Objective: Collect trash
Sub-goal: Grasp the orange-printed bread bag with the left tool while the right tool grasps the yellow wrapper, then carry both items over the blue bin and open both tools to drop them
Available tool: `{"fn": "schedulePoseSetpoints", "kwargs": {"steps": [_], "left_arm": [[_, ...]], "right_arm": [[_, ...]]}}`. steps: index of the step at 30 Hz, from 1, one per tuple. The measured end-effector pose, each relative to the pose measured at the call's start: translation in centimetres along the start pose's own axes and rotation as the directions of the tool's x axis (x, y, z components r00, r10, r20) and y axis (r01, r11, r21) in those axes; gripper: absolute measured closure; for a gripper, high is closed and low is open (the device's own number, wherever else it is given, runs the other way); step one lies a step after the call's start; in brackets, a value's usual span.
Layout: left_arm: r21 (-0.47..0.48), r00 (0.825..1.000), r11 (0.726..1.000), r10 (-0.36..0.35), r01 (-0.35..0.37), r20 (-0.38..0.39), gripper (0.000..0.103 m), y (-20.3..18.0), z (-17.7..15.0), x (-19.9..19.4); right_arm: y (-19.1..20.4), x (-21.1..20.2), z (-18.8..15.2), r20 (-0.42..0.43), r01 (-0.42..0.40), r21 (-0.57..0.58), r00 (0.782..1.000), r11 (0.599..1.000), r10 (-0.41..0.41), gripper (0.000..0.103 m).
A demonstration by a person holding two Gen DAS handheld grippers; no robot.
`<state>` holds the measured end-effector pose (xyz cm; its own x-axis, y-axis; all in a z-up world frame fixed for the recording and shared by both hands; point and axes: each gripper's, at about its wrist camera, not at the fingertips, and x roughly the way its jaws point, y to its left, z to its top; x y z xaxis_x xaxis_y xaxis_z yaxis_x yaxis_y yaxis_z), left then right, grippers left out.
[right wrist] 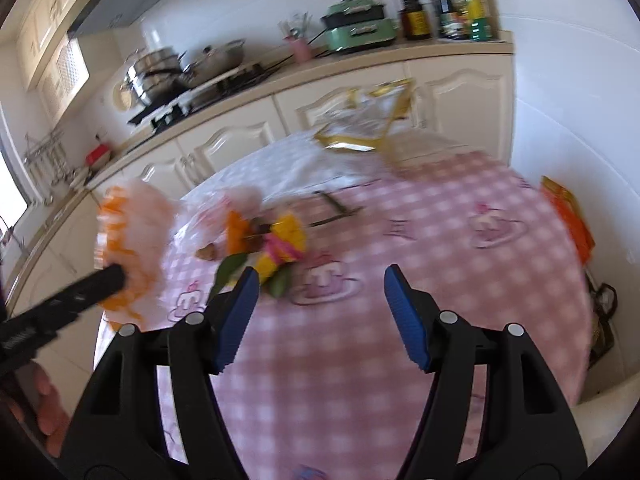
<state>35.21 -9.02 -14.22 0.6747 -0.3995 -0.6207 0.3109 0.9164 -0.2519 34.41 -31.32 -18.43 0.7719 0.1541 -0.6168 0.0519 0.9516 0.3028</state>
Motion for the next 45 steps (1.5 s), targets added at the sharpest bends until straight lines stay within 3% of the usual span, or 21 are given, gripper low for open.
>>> {"fn": "schedulePoseSetpoints", "kwargs": {"steps": [3, 9, 10, 12, 14, 22, 26, 30, 34, 40, 45], "left_arm": [[-0.032, 0.996, 0.995, 0.093, -0.093, 0.011, 0.076, 2.4, 0.0, -0.7], [-0.09, 0.992, 0.988, 0.125, -0.123, 0.014, 0.076, 6.5, -0.1, -1.9], [-0.094, 0.992, 0.988, 0.125, -0.124, 0.013, 0.076, 6.8, 0.0, -1.9], [-0.101, 0.991, 0.987, 0.13, -0.128, 0.013, 0.076, 7.7, 0.1, -2.3], [-0.112, 0.992, 0.986, 0.127, -0.125, 0.004, 0.076, 8.4, -0.1, -2.4], [-0.137, 0.993, 0.984, 0.118, -0.113, 0.026, 0.076, 9.7, -1.1, -4.7], [-0.154, 0.993, 0.983, 0.108, -0.099, 0.047, 0.076, 10.4, -1.7, -7.0], [-0.172, 0.991, 0.979, 0.119, -0.105, 0.069, 0.076, 11.7, -2.6, -9.8], [-0.198, 0.983, 0.971, 0.157, -0.136, 0.092, 0.076, 14.1, -3.9, -13.3], [-0.273, 0.97, 0.941, 0.229, -0.2, 0.08, 0.075, 19.2, -6.3, -16.7], [-0.348, 0.962, 0.901, 0.274, -0.261, -0.012, 0.075, 24.8, -9.1, -17.3]], "right_arm": [[1.6, 2.5, 0.4, -0.043, 0.001, -0.015, 0.999, 1.0, -0.002, 0.038], [3.4, 6.7, 2.2, -0.092, 0.035, -0.02, 0.995, 0.999, -0.036, 0.039], [3.2, 7.4, 2.5, -0.109, 0.026, -0.004, 0.994, 1.0, -0.027, 0.042], [2.8, 8.5, 2.8, -0.143, 0.002, 0.026, 0.99, 1.0, 0.001, 0.061], [2.5, 8.9, 2.7, -0.147, -0.011, 0.024, 0.989, 1.0, 0.014, 0.066], [2.5, 4.1, 2.1, -0.065, 0.022, 0.025, 0.998, 0.999, -0.02, 0.067], [4.8, -0.1, 1.9, 0.001, -0.019, -0.004, 1.0, 1.0, 0.019, 0.067], [10.4, -2.8, 1.3, 0.031, -0.092, -0.098, 0.995, 0.991, 0.095, 0.067], [16.9, -3.0, -0.2, 0.007, -0.176, -0.191, 0.984, 0.966, 0.181, 0.067], [27.6, -0.7, -4.6, -0.131, -0.33, -0.308, 0.944, 0.893, 0.303, 0.067], [34.0, 2.2, -8.6, -0.237, -0.397, -0.373, 0.915, 0.839, 0.327, 0.067]]}}
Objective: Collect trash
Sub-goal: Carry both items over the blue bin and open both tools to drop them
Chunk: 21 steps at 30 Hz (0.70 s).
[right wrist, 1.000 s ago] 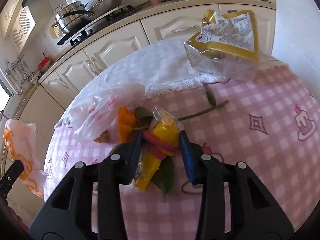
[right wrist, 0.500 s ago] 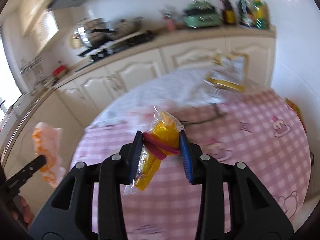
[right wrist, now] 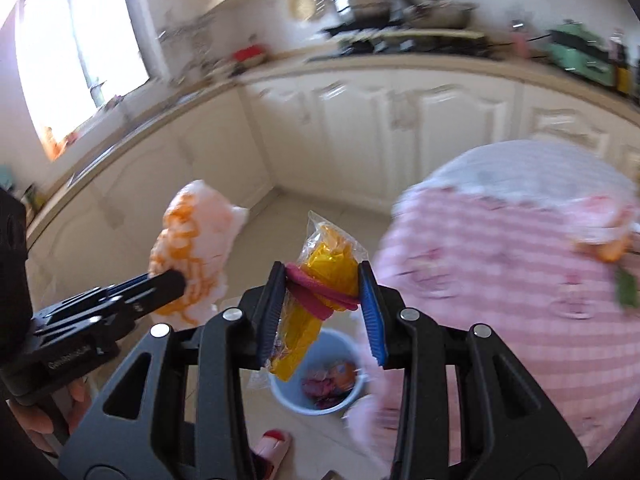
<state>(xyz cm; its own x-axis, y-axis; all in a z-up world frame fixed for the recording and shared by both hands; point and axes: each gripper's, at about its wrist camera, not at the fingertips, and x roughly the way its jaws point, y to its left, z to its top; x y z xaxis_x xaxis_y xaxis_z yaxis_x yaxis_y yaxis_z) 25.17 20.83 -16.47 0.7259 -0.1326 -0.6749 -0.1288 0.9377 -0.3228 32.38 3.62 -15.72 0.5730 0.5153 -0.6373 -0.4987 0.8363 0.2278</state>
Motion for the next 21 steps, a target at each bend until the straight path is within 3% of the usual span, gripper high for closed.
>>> {"fn": "schedulePoseSetpoints", "kwargs": {"steps": [4, 7, 13, 21], "left_arm": [[-0.059, 0.997, 0.998, 0.03, -0.034, -0.064, 0.075, 3.8, -0.8, 2.2], [-0.094, 0.992, 0.996, -0.006, -0.006, -0.122, 0.072, 5.6, -1.2, 4.4], [-0.184, 0.987, 0.983, -0.052, 0.024, -0.149, 0.063, 7.4, -1.5, 7.1], [-0.163, 0.986, 0.985, 0.026, -0.054, -0.164, 0.057, 7.7, -1.6, 7.8]], "right_arm": [[2.9, 3.8, -0.7, -0.052, -0.017, -0.05, 0.999, 0.999, 0.014, 0.067], [3.8, 5.7, -1.3, -0.079, -0.015, -0.064, 0.997, 0.998, 0.01, 0.067], [3.1, 8.2, -1.5, -0.109, 0.01, -0.065, 0.994, 0.998, -0.018, 0.067], [3.2, 9.3, -2.0, -0.134, -0.002, -0.068, 0.991, 0.998, -0.007, 0.067]]}}
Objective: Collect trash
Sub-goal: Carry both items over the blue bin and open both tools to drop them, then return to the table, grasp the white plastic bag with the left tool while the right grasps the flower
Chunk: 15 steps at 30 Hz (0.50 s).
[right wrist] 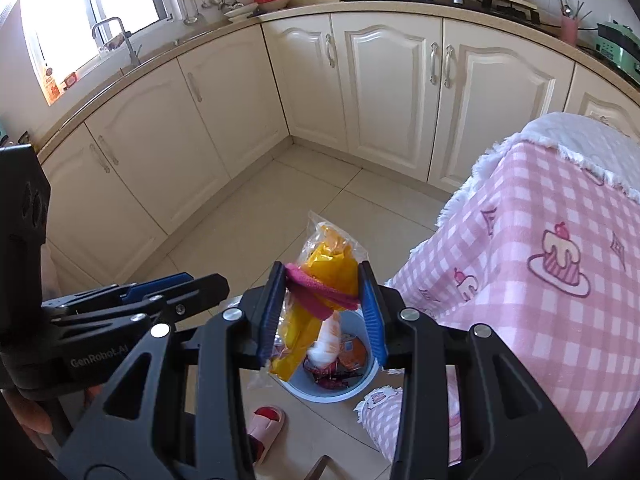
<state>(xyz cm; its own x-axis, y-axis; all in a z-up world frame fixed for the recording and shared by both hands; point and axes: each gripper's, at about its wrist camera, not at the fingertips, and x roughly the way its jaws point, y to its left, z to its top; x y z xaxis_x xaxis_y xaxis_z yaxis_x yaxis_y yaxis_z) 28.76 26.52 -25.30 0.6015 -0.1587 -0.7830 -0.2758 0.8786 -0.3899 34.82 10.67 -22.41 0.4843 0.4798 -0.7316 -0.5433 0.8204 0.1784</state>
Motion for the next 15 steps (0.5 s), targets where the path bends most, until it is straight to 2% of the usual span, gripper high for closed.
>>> {"fn": "schedulePoseSetpoints", "kwargs": {"steps": [7, 15], "left_arm": [[0.029, 0.989, 0.99, 0.137, -0.139, 0.048, 0.056, 0.8, 0.1, -1.7], [0.01, 0.984, 0.986, 0.168, -0.169, 0.061, 0.055, 2.1, 0.1, -3.1]], "right_arm": [[1.2, 1.0, 0.0, -0.01, -0.016, -0.021, 1.0, 1.0, 0.016, 0.066], [2.7, 1.6, 0.1, -0.005, -0.034, -0.035, 0.999, 0.999, 0.034, 0.065]]}}
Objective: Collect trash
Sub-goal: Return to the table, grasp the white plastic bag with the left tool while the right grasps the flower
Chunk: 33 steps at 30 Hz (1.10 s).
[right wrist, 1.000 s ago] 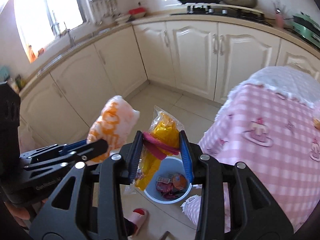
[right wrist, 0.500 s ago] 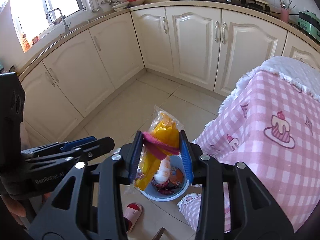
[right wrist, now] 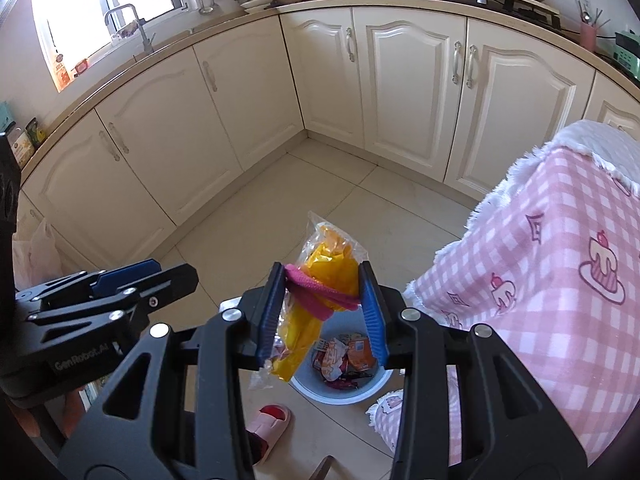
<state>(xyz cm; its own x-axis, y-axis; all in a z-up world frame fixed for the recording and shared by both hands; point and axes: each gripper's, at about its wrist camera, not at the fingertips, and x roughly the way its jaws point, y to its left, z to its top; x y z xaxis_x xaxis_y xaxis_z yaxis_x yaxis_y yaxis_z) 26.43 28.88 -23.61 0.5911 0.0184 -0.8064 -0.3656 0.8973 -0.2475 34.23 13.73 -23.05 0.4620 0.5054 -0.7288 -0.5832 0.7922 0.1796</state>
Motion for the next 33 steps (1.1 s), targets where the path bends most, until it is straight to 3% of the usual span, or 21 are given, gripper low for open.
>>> {"fn": "schedulePoseSetpoints", "kwargs": {"steps": [3, 6, 7, 15, 21, 27, 33], "left_arm": [[-0.002, 1.0, 1.0, 0.001, -0.001, 0.009, 0.055, 0.2, 0.0, -0.4], [0.0, 1.0, 1.0, 0.003, -0.003, 0.023, 0.055, 0.1, 0.1, -1.0], [0.001, 1.0, 1.0, 0.003, -0.003, 0.03, 0.053, 0.1, 0.1, -1.3], [0.011, 0.998, 1.0, 0.002, -0.003, 0.057, 0.051, -0.6, 0.2, -2.9], [0.025, 0.995, 1.0, -0.021, 0.019, 0.097, 0.045, -2.6, 0.1, -5.0], [0.114, 0.984, 0.99, -0.095, 0.078, 0.152, 0.043, -8.2, 0.4, -7.8], [0.266, 0.972, 0.952, -0.194, 0.154, 0.134, 0.043, -17.8, 0.3, -7.8]], "right_arm": [[0.3, -0.3, 0.2, 0.022, -0.01, 0.0, 1.0, 1.0, 0.01, 0.063], [0.3, -0.8, 0.2, 0.048, 0.006, 0.002, 0.999, 1.0, -0.006, 0.045], [0.2, -1.0, 0.3, 0.053, 0.006, 0.004, 0.999, 1.0, -0.006, 0.044], [-0.5, -3.6, 0.4, 0.091, 0.016, 0.021, 0.996, 1.0, -0.018, 0.044], [-1.7, -8.0, 0.6, 0.17, 0.028, 0.043, 0.985, 0.999, -0.035, 0.044], [-5.9, -14.5, 0.5, 0.281, 0.077, 0.103, 0.954, 0.992, -0.104, 0.042], [-13.0, -20.7, -1.5, 0.342, 0.175, 0.204, 0.909, 0.963, -0.238, 0.04]]}}
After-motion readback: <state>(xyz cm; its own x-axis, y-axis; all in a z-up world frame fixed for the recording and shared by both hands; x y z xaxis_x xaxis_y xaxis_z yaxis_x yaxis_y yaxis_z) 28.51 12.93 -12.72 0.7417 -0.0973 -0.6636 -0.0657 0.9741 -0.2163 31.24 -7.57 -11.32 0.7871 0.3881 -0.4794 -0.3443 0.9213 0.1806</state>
